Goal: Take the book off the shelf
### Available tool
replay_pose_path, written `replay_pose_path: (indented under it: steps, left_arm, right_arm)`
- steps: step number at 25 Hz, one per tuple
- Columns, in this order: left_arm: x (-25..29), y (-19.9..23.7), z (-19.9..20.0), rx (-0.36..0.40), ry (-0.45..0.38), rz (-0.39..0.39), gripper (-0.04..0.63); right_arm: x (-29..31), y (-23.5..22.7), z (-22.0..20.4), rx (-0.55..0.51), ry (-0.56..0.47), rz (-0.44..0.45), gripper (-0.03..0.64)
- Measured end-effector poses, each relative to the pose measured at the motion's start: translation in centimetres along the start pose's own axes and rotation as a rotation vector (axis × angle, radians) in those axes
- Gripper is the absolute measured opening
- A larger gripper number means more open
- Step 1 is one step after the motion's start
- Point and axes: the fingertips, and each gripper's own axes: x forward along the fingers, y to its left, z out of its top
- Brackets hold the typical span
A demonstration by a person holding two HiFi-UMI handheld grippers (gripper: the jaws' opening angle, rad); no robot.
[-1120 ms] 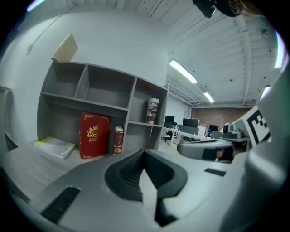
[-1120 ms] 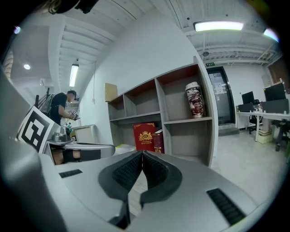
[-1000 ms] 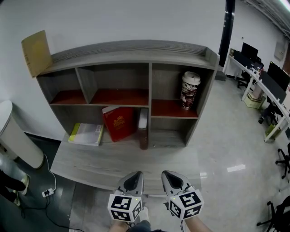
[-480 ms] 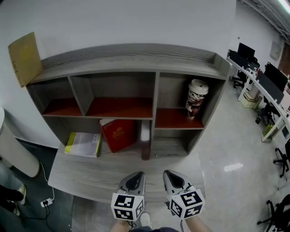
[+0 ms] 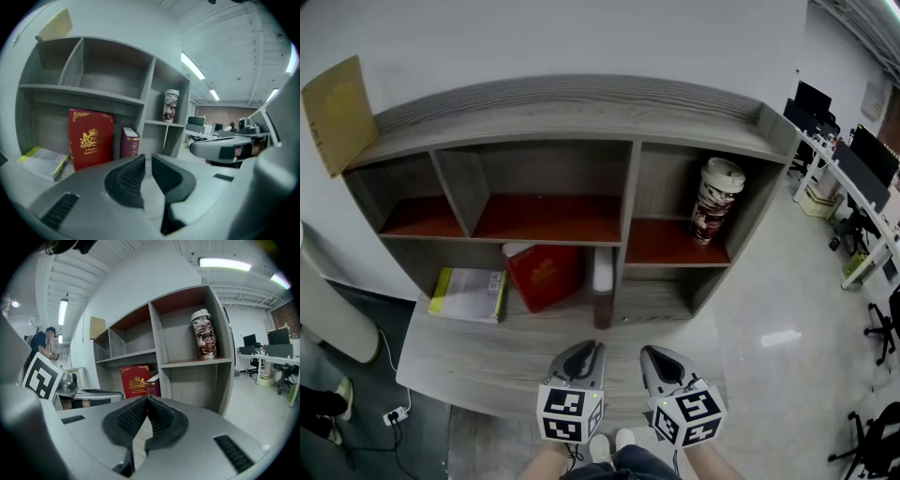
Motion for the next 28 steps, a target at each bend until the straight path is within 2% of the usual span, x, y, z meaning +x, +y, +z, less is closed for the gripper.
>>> replay_pose_path:
  steps: [6,14,24,28]
  left_arm:
    - [2.3,0.4,-0.2,0.023,0.037,0.034,0.118]
    - [5.6,2.2,-2.5,0.016,0.14,0.115,0.216]
    - [10.4,3.6,-4.5,0.002,0.206,0.121,0.256]
    - [12.1,4.2,-5.1,0.014,0.224,0.146,0.27]
  right_arm:
    - [1.0,-1.2,0.2,-0.011,0.02,0.016,0.009]
    - [3.3,-2.0,-1.1,-0.012,0.079,0.044,0.009]
    - [5.8,-3.1,-3.9,0.011,0.153,0.071,0.009]
    - [6.5,-3.4,-5.2,0.023,0.177,0.077,0.008]
